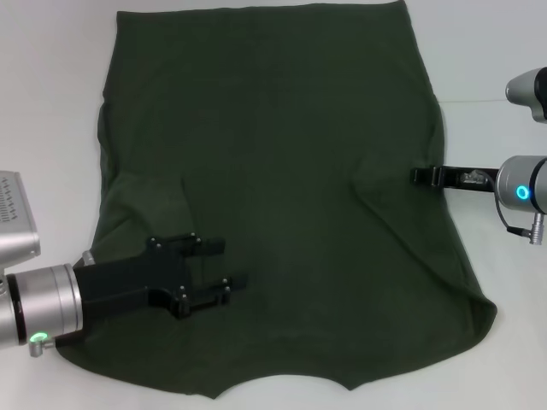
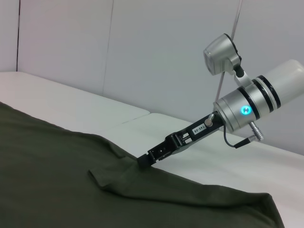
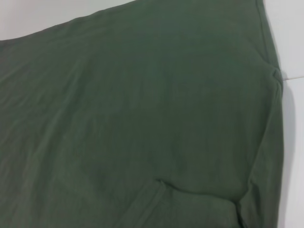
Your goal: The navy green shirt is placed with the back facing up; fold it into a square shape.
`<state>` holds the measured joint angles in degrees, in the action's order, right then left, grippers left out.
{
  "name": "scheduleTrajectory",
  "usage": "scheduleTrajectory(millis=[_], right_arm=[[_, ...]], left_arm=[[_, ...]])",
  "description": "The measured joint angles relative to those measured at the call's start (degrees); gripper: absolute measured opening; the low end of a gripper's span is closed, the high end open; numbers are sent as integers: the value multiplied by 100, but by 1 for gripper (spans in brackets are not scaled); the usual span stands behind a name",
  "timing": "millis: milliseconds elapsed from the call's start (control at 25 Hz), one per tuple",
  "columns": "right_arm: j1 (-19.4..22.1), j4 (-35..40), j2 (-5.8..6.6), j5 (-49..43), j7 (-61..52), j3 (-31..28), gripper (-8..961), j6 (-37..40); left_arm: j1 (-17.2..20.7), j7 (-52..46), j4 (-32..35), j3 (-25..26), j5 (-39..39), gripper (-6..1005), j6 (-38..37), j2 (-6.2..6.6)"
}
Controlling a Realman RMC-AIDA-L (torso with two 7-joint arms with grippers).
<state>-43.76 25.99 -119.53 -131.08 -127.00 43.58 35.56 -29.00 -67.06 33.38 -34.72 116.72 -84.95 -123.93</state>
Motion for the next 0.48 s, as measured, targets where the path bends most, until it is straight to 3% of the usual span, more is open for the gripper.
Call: scheduleTrajectory(millis=[240,480], right_arm=[[-28,-4,0,3,3,1,453,18],[-60,-14,-16,4,135,8,360,71]], left_arm=[[13,0,2,0,0,643,55,0],[10,-1,-6,0,0,643,72,0]])
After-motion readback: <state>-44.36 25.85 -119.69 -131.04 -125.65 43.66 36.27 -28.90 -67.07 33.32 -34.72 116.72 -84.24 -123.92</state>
